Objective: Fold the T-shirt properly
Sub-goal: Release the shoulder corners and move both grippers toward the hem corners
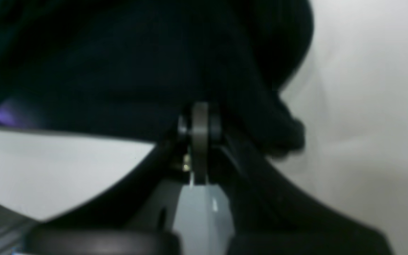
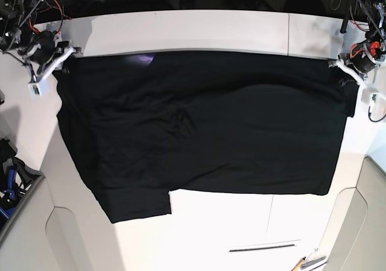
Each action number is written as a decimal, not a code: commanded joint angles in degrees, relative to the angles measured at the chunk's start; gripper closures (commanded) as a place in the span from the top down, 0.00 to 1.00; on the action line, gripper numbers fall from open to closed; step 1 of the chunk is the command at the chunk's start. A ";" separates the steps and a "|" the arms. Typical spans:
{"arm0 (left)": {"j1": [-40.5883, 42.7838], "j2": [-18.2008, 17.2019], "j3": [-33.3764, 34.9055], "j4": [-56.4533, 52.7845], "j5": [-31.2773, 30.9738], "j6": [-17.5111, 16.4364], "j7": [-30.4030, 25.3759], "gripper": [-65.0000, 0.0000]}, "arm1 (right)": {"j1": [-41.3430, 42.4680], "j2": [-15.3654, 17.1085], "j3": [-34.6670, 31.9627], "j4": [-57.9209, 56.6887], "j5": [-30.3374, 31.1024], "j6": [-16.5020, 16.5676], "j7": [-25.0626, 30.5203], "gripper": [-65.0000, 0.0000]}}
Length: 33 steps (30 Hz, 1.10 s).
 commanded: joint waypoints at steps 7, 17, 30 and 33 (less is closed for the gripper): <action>4.15 -0.79 -0.35 -0.11 1.92 0.70 3.93 0.00 | -3.08 2.56 0.39 0.85 0.50 -0.20 -2.78 0.00; 9.35 -0.76 -1.14 0.17 -1.95 -0.22 4.11 0.00 | -9.84 2.69 0.66 2.16 1.53 -0.22 -4.90 0.00; 11.61 -0.17 -8.63 0.17 -14.67 -5.75 9.62 0.00 | -15.08 2.69 9.53 10.54 3.54 -0.22 -6.08 0.00; 11.61 -0.13 -8.61 0.17 -15.47 -5.75 9.73 0.00 | -15.10 2.67 9.68 10.54 5.64 -0.22 -6.08 0.00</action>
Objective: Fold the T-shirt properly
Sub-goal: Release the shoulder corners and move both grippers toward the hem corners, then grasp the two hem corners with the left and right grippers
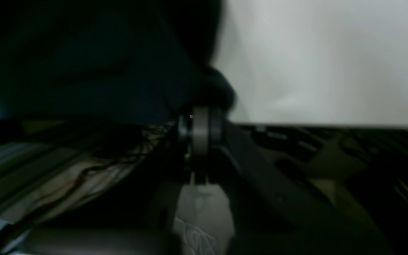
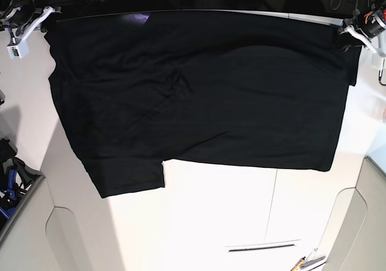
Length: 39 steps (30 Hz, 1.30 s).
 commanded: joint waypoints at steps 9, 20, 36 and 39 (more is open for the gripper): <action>0.15 -0.68 -1.95 0.92 -6.19 -3.29 3.02 0.00 | 1.92 0.83 0.50 2.99 3.34 0.24 0.87 0.00; 0.15 -0.70 -8.46 9.07 -10.43 -3.29 4.52 0.35 | 18.43 0.85 1.01 5.11 -7.15 0.22 11.82 0.34; -0.83 -0.68 -8.44 9.55 -10.45 -3.29 3.89 0.40 | 50.56 9.94 -13.03 -41.59 -9.31 2.49 19.39 0.48; -0.90 -0.68 -8.44 9.55 -10.45 -3.29 3.21 0.40 | 54.99 9.79 -19.04 -51.93 -7.48 3.26 20.79 0.48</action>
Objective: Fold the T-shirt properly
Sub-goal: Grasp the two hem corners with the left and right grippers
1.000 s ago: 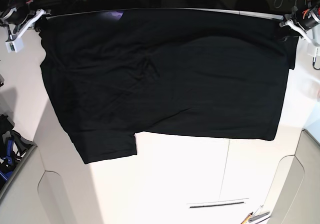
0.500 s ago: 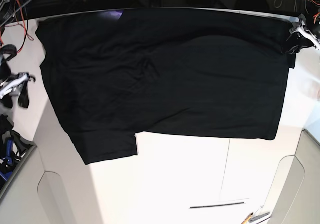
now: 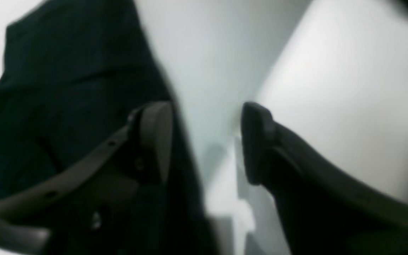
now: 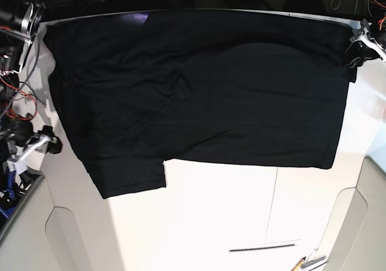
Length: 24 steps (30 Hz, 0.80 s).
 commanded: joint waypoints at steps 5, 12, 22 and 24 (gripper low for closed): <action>-0.13 -1.09 -0.48 0.85 -1.11 -0.76 -1.25 0.40 | 4.09 -0.92 -8.07 -5.62 0.87 0.35 2.19 0.48; -1.20 -1.09 -0.44 0.81 -1.05 -0.76 -1.70 0.40 | 4.07 -3.08 -10.49 -5.60 0.90 0.33 2.05 0.03; -14.16 -2.43 3.28 -2.25 6.49 -0.76 -5.05 0.41 | 4.07 -3.04 -10.49 -5.60 0.98 0.31 2.08 0.00; -17.59 -3.39 6.88 -4.74 9.03 -0.46 -6.12 0.46 | 4.07 -3.04 -10.49 -5.60 1.20 0.31 2.10 0.00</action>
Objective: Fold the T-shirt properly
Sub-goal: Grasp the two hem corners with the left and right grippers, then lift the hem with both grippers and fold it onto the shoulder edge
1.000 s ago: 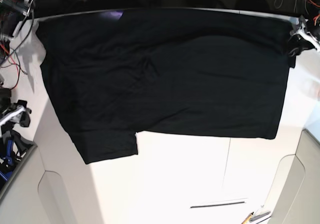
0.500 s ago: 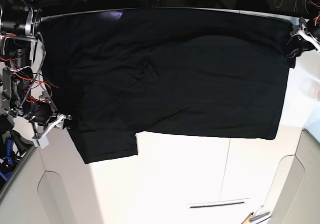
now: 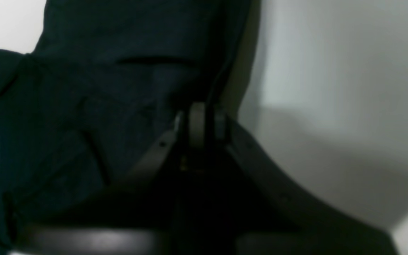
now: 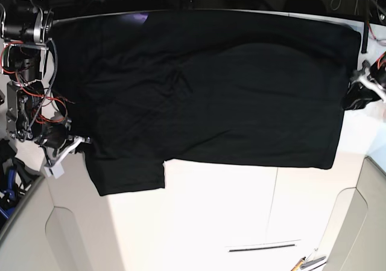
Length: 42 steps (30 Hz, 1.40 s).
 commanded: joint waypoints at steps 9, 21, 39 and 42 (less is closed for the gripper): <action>-20.24 -3.19 17.68 -13.73 17.92 6.32 -12.76 0.53 | 1.07 0.74 0.07 0.46 -0.28 -0.22 -0.74 0.00; -50.31 -3.21 26.32 -53.66 26.80 8.66 -22.18 0.53 | 1.05 0.74 0.07 0.46 -0.31 -0.24 -0.57 0.00; -53.75 -1.66 26.32 -64.24 30.91 11.15 -25.49 0.53 | 1.05 0.28 0.07 0.46 -0.26 -0.24 -0.59 0.00; -53.35 -0.52 26.32 -64.24 30.91 11.15 -25.38 0.53 | 1.05 0.28 0.07 0.46 -0.28 -0.24 -0.59 0.00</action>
